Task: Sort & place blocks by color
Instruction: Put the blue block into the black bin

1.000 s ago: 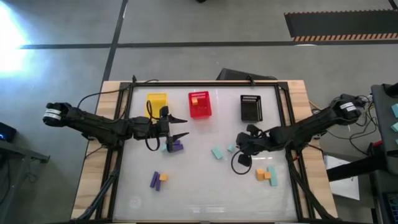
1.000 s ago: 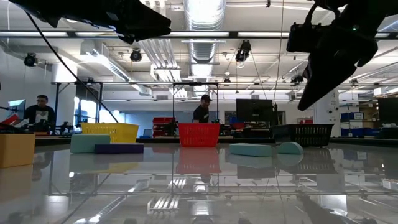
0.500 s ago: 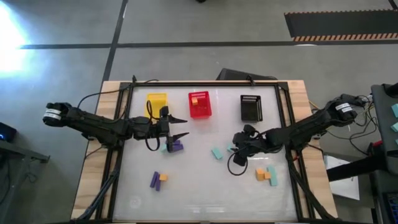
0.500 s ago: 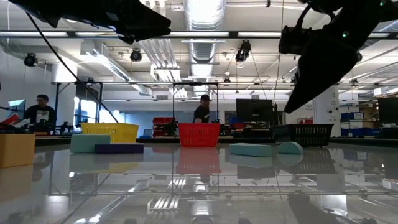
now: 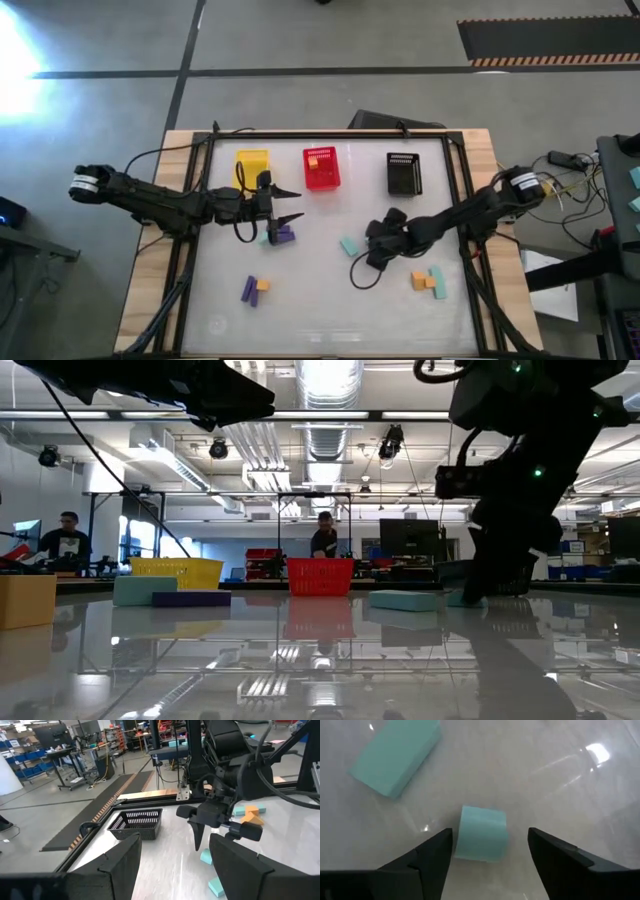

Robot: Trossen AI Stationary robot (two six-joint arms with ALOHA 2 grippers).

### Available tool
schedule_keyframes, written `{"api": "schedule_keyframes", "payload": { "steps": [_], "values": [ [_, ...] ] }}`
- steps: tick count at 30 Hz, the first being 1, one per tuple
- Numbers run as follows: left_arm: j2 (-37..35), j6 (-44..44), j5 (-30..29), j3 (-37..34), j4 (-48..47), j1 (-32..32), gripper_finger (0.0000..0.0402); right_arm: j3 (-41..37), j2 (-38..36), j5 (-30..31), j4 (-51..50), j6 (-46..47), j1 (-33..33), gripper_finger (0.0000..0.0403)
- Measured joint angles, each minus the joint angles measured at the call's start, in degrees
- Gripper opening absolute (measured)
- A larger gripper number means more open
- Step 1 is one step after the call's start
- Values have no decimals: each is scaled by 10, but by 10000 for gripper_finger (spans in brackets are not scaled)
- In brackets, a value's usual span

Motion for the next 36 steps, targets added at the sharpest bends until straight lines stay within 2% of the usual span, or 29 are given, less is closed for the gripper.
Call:
{"api": "schedule_keyframes", "payload": {
  "steps": [4,11,19,25,32,36],
  "values": [
    [0,0,0,0,0,0,219,3,7,-3,1,1,0,206],
    [0,0,0,-2,0,0,219,2,-6,-15,1,3,0,115],
    [0,-3,0,-2,0,-1,219,13,-32,-38,-15,12,-7,115],
    [0,-16,0,-2,0,-1,219,66,-70,-40,-101,15,-37,115],
    [0,-16,0,-2,0,-1,219,139,-111,-34,-247,29,-127,115],
    [0,-16,0,-2,0,-1,219,137,-137,-34,-269,-2,-209,115]
  ]
}}
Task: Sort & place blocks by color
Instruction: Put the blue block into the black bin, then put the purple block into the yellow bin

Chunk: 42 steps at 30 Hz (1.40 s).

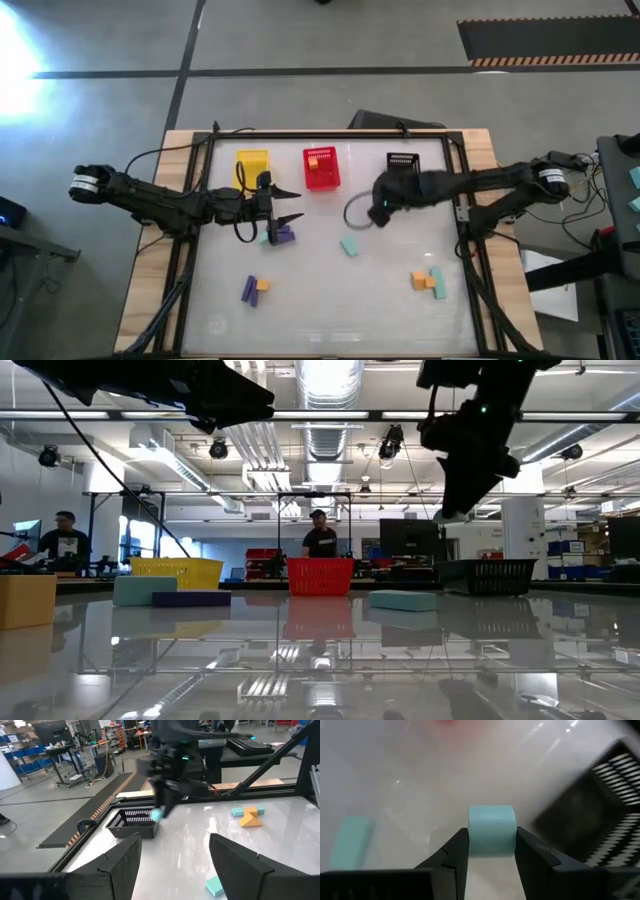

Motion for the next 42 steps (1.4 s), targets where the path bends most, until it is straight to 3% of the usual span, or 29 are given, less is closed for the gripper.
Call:
{"api": "schedule_keyframes", "payload": {
  "steps": [8,14,21,27,30,36,42],
  "values": [
    [0,4,0,0,1,1,219,-38,-15,-1,13,-68,-201,115],
    [0,5,0,0,3,1,219,-69,7,-21,67,-110,-273,115],
    [0,5,0,0,2,1,219,-82,41,-21,97,-113,-278,117],
    [0,5,0,0,2,1,219,-82,65,-21,98,-113,-277,191],
    [0,5,0,0,1,1,219,-82,63,-21,98,-113,-277,204],
    [0,3,0,0,1,1,219,-82,27,-21,96,-113,-265,193],
    [0,-49,0,0,-7,0,219,-82,-35,-21,98,-103,-210,170]
  ]
}}
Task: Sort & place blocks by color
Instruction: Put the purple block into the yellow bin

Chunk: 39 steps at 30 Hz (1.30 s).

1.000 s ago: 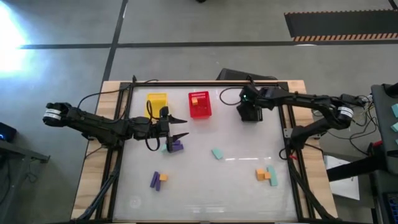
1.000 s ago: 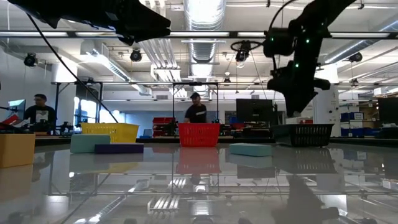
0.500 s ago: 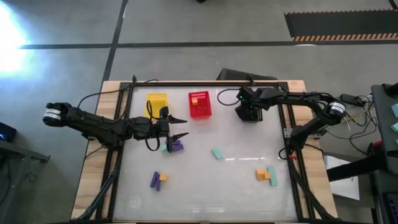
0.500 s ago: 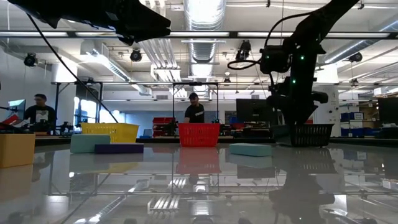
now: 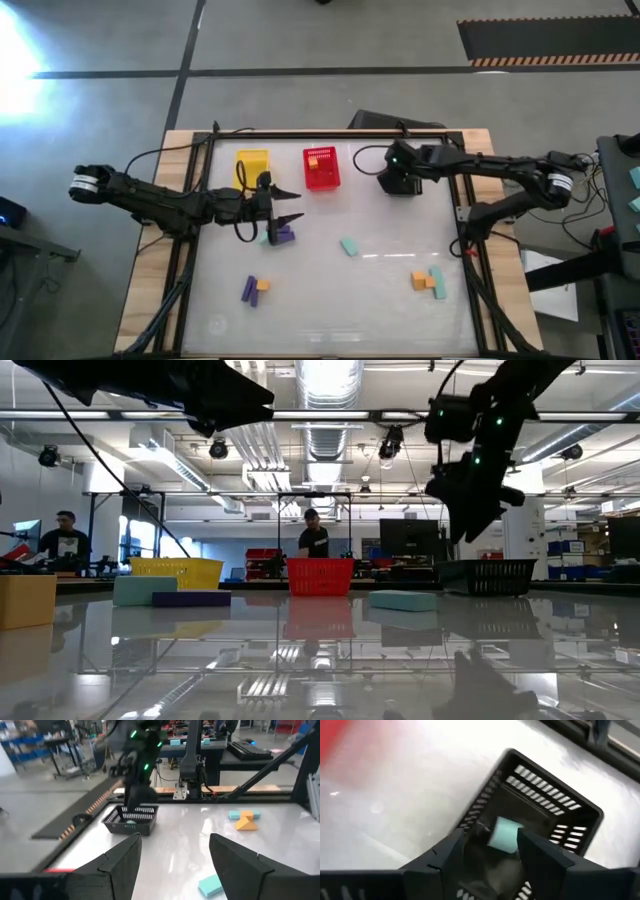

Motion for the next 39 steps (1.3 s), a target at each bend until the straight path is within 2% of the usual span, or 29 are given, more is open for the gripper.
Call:
{"api": "schedule_keyframes", "payload": {
  "steps": [5,14,21,26,28,33,39],
  "values": [
    [0,-75,0,0,-46,0,219,0,-47,26,11,11,68,151],
    [0,-199,3,0,-201,-20,219,0,-119,160,25,22,193,119],
    [30,-281,23,13,-293,-57,219,0,-134,238,52,-7,273,98],
    [107,-279,68,44,-325,-77,219,0,-129,246,95,-62,304,83],
    [138,-277,75,64,-365,-78,219,-1,-126,246,119,-90,311,78],
    [213,-265,74,112,-457,-78,218,-1,-127,246,153,-145,315,67],
    [266,-220,54,158,-475,-78,218,-1,-127,245,152,-167,314,65]
  ]
}}
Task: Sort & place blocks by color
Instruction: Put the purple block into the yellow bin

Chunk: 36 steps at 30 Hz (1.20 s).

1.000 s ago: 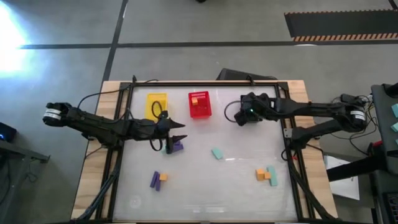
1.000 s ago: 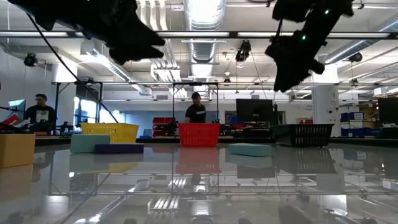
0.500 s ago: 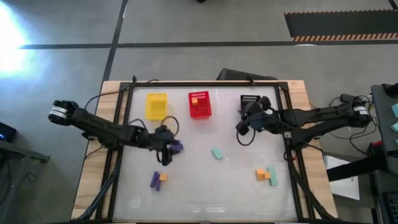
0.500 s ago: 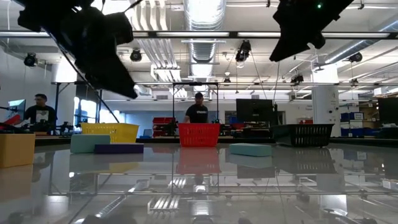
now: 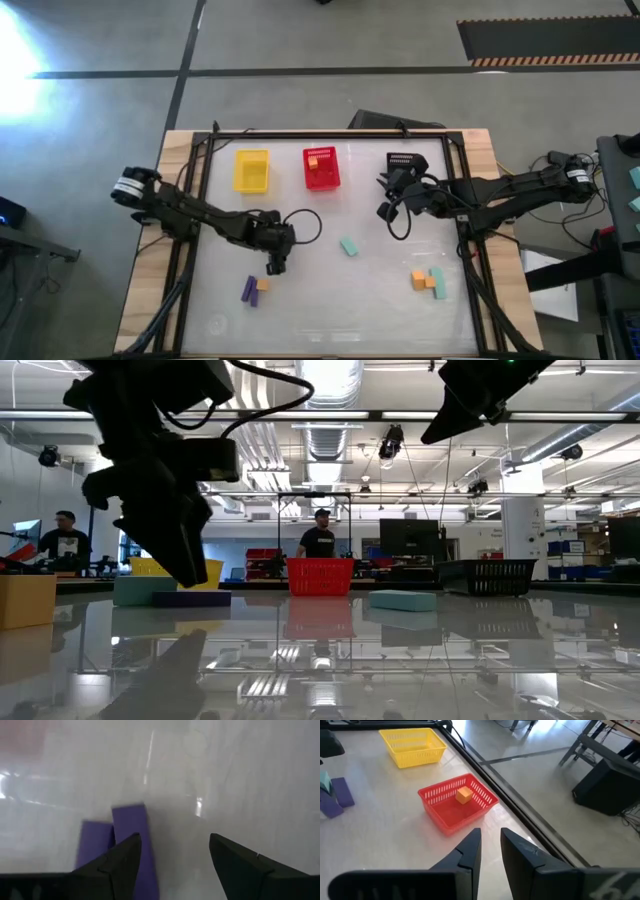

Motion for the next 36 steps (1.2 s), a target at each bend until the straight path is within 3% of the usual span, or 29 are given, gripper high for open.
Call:
{"api": "schedule_keyframes", "payload": {
  "steps": [8,27,31,36],
  "values": [
    [4,29,-46,6,-10,5,218,0,0,0,-6,-2,0,64],
    [23,-1,-34,-18,-13,12,216,-2,0,-6,-5,-2,0,59],
    [28,-4,-19,-20,-9,12,188,-2,0,-6,-6,-2,0,60],
    [29,-2,-11,-18,-8,12,122,-2,0,-7,-6,-2,0,59]
  ]
}}
